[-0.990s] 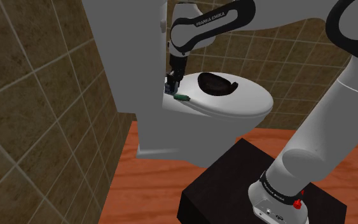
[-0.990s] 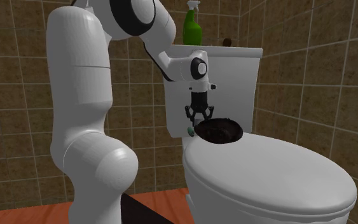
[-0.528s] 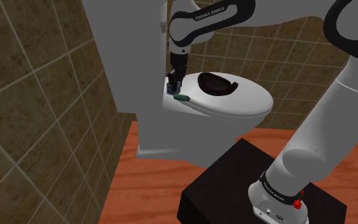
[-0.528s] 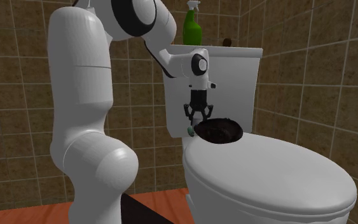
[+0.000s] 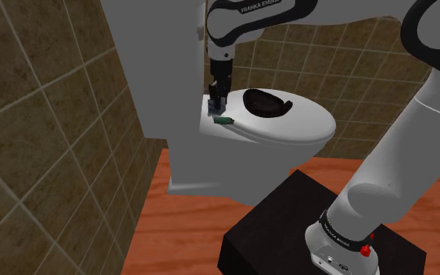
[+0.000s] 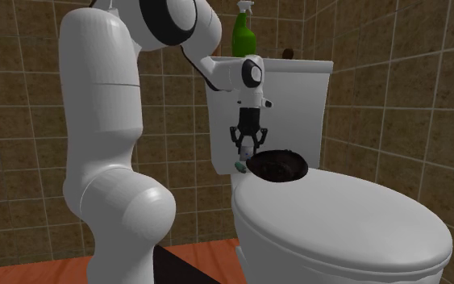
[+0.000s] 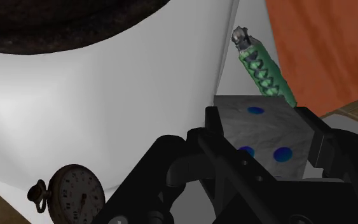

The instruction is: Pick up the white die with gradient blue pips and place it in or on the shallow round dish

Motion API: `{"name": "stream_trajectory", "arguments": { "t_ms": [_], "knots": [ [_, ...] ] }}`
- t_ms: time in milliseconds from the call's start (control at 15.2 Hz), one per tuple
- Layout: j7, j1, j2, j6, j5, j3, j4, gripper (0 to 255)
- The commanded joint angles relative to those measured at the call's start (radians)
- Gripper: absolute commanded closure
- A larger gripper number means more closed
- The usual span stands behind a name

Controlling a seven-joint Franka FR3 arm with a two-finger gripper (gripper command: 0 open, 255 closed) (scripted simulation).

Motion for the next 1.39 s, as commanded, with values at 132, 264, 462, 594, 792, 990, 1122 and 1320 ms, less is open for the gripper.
{"name": "stream_trajectory", "arguments": {
  "t_ms": [132, 264, 462, 594, 792, 990, 1122, 1320],
  "knots": [
    [-0.013, 0.008, -0.009, 0.080, 0.000, 0.007, 0.070, 255],
    [-0.013, 0.010, -0.011, 0.054, 0.000, 0.006, 0.094, 255],
    [-0.013, 0.011, -0.012, 0.014, 0.000, 0.005, 0.133, 255],
    [-0.013, 0.011, -0.012, -0.013, 0.000, 0.004, 0.161, 255],
    [-0.013, 0.012, -0.010, -0.054, 0.000, 0.003, 0.204, 255],
    [-0.013, 0.013, -0.005, -0.095, 0.000, 0.003, 0.249, 255],
    [-0.013, 0.013, -0.002, -0.116, -0.001, 0.003, 0.273, 255],
    [-0.071, -0.013, -0.089, -0.099, 0.008, -0.028, 0.169, 255]
  ]
}}
